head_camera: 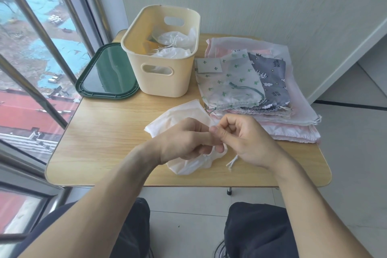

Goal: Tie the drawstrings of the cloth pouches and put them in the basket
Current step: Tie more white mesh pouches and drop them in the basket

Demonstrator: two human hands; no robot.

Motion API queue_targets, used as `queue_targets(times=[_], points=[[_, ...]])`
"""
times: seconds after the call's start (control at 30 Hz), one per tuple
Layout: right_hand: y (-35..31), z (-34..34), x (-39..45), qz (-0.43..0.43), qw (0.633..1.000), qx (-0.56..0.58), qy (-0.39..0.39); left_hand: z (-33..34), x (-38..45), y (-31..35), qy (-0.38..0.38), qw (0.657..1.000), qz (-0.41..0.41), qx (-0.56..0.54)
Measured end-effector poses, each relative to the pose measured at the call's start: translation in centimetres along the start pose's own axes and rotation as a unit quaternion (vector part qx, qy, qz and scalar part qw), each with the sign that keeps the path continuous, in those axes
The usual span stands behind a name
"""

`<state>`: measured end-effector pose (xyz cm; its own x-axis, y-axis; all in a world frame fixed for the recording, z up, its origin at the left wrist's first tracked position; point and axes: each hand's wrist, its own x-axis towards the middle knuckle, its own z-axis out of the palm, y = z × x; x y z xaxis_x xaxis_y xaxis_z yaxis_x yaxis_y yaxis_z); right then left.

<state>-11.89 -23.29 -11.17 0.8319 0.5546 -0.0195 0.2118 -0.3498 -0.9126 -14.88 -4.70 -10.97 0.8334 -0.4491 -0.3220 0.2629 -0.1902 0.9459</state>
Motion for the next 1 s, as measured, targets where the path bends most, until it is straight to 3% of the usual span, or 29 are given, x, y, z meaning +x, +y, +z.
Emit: queue_targets(times=[0.1, 0.23, 0.4, 0.57, 0.8, 1.0], points=[[0.4, -0.1, 0.2, 0.015, 1.000, 0.007, 0.017, 0.2, 0.1, -0.1, 0.020, 1.000, -0.004, 0.007], [0.3, -1.2, 0.4, 0.055, 0.989, 0.136, -0.001, -0.3, 0.2, -0.1, 0.039, 0.999, -0.010, -0.025], [0.2, -0.9, 0.0, -0.027, 0.999, 0.031, 0.003, -0.4, 0.4, -0.1, 0.065, 0.996, -0.006, -0.054], [0.1, -0.4, 0.2, -0.087, 0.996, 0.003, 0.037, -0.2, 0.4, -0.3, 0.056, 0.996, 0.009, -0.066], [0.2, 0.1, 0.3, -0.102, 0.992, -0.053, 0.046, -0.2, 0.1, -0.3, 0.031, 0.999, 0.004, -0.024], [0.4, 0.3, 0.4, -0.103, 0.992, -0.054, 0.053, 0.1, 0.4, -0.6, 0.042, 0.997, -0.025, -0.053]])
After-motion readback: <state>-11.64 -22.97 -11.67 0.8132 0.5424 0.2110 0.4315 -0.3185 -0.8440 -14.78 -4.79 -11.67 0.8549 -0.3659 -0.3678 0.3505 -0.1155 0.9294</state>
